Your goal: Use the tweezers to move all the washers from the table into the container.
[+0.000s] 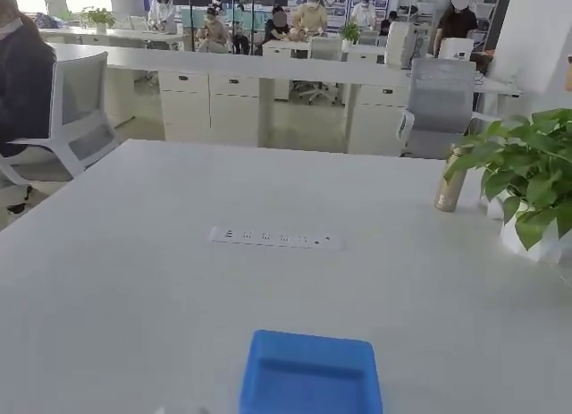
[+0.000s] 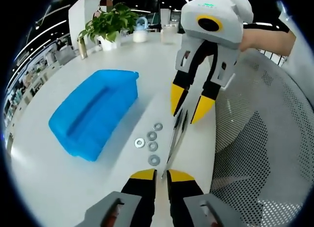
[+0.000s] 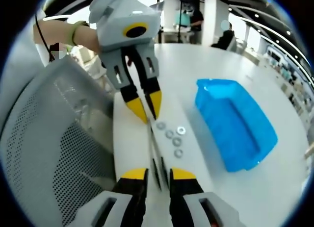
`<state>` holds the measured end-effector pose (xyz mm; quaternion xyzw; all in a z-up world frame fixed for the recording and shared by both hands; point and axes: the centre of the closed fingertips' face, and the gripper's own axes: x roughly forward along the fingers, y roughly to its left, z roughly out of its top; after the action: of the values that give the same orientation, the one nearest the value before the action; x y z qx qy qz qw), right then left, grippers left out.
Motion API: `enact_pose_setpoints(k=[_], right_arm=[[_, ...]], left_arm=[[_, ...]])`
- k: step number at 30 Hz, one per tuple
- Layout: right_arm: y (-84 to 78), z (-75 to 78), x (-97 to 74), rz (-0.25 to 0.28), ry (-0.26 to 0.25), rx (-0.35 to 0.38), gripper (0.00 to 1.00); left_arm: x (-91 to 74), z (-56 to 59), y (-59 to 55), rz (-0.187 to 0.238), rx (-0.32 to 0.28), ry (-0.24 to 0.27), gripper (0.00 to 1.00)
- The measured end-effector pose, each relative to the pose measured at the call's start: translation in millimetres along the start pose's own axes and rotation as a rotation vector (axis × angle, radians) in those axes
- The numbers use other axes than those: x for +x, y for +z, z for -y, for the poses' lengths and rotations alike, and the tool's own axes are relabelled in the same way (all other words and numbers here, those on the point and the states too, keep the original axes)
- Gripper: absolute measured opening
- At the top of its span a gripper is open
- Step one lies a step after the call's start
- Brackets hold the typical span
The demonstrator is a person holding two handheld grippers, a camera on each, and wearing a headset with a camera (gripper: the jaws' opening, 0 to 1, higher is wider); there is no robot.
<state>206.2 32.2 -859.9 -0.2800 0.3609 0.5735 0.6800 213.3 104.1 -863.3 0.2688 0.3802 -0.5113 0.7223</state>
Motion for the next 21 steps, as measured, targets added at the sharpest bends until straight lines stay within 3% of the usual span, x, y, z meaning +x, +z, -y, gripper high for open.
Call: enact_pose_setpoints(k=[9,15,19,21], right_arm=[[0.2,-1.1,3.1,0.006,0.009,-0.01,0.13],[2.7,-0.4,0.6,0.023,-0.007,-0.033,0.13],[9.6,-3.2,-4.6,0.066,-0.003,-0.123,0.12],[11.2,-5.0,-7.7,0.074,0.006,-0.119,0.11]], left_arm=[[-3.4,2.7,2.4,-0.001,0.068,0.001,0.0],[-27.6,11.6,19.5,0.074,0.08,-0.002,0.0],[-46.0,17.3,30.4,0.118,0.093,0.0,0.0],[-54.5,19.6,34.8,0.128,0.103,0.008,0.0]])
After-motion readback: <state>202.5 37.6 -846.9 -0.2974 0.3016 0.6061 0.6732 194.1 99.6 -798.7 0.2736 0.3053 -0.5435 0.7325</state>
